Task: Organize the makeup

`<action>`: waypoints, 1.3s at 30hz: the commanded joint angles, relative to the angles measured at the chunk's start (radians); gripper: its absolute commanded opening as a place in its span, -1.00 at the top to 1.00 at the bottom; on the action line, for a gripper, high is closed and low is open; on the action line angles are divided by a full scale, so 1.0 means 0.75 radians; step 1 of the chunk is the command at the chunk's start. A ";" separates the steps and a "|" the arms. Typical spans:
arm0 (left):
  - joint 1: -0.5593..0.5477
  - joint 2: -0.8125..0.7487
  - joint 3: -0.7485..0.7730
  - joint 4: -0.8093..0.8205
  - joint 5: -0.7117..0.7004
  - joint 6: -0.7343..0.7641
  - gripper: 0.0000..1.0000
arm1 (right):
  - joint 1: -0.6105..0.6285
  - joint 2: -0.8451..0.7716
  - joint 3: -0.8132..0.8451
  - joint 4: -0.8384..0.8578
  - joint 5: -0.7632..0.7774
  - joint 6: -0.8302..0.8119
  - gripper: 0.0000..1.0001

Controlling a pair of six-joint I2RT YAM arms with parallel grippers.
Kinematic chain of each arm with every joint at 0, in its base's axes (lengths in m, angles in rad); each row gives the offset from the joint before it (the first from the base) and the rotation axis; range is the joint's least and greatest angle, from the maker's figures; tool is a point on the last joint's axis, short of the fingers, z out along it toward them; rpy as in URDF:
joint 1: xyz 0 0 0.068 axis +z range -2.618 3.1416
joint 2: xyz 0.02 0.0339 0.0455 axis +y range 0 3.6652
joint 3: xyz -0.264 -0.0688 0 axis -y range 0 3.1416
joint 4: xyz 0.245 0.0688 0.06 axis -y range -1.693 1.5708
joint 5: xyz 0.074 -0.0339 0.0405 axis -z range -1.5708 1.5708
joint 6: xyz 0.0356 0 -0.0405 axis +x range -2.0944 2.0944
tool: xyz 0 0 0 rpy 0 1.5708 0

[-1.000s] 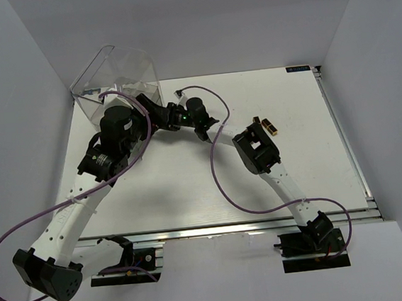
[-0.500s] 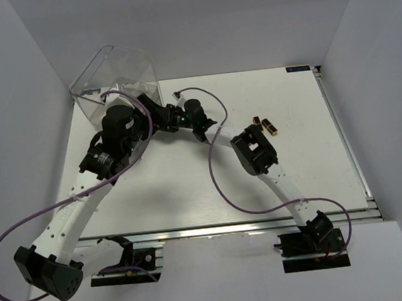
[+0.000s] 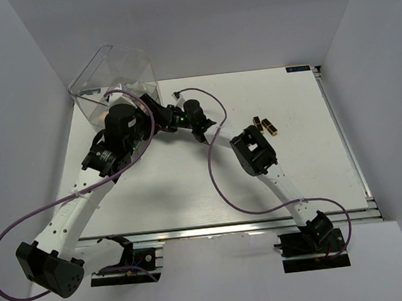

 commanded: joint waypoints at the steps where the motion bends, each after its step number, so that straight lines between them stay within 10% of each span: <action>1: 0.007 -0.019 0.028 0.002 0.015 -0.004 -0.96 | 0.014 0.024 0.048 0.082 0.019 -0.020 0.77; 33: 0.007 -0.082 -0.090 0.086 0.052 -0.026 -0.96 | -0.162 -0.354 -0.652 0.397 -0.122 -0.015 0.98; 37: 0.007 -0.101 -0.117 0.107 0.060 -0.024 -0.96 | -0.168 -0.327 -0.613 0.397 -0.224 0.019 0.00; 39: 0.007 -0.111 -0.121 0.107 0.060 -0.020 -0.96 | -0.168 -0.342 -0.623 0.389 -0.239 -0.001 -0.07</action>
